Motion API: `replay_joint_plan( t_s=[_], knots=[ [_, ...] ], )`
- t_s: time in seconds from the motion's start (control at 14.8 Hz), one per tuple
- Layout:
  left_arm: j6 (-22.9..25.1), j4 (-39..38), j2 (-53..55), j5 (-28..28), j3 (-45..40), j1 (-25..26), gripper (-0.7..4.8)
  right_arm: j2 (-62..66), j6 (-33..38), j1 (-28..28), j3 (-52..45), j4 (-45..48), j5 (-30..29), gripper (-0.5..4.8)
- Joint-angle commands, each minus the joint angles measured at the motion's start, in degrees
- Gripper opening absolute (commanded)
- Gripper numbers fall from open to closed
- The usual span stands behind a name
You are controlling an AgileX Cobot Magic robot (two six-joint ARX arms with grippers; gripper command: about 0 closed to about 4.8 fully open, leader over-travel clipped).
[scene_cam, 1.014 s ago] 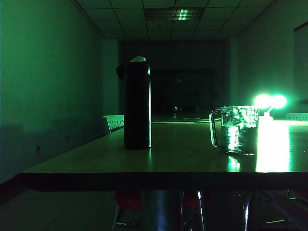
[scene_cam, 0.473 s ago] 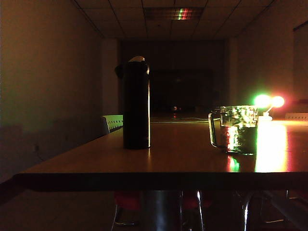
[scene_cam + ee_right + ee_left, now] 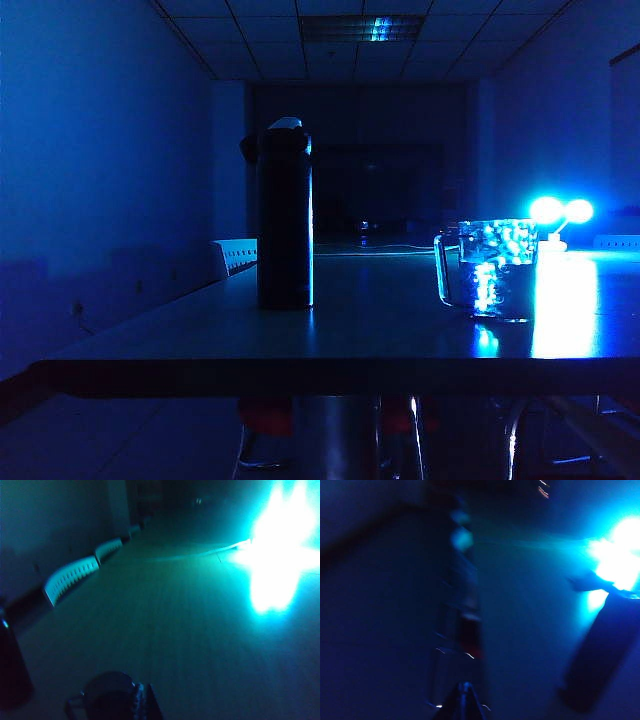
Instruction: Pick up the black thermos cup, pour some water from it into the cup, and then put the thermos cup back on the table.
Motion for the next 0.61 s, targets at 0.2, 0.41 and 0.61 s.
replay_joint_plan(
  t_s=[0.2,0.41,0.61],
  knots=[
    [-0.1,4.5,18.8,10.9,13.1,-0.1,-0.06,1.2,-0.8,0.1,1.4,2.5,-0.4,-0.05],
    [-0.1,5.7,29.2,17.8,20.3,-0.7,-0.06,1.4,-0.6,0.1,1.4,2.4,-1.3,-0.05],
    [-0.1,12.1,36.9,18.6,22.5,-5.3,-0.04,1.4,-0.6,0.1,1.4,2.4,-2.9,-0.05]
  ],
)
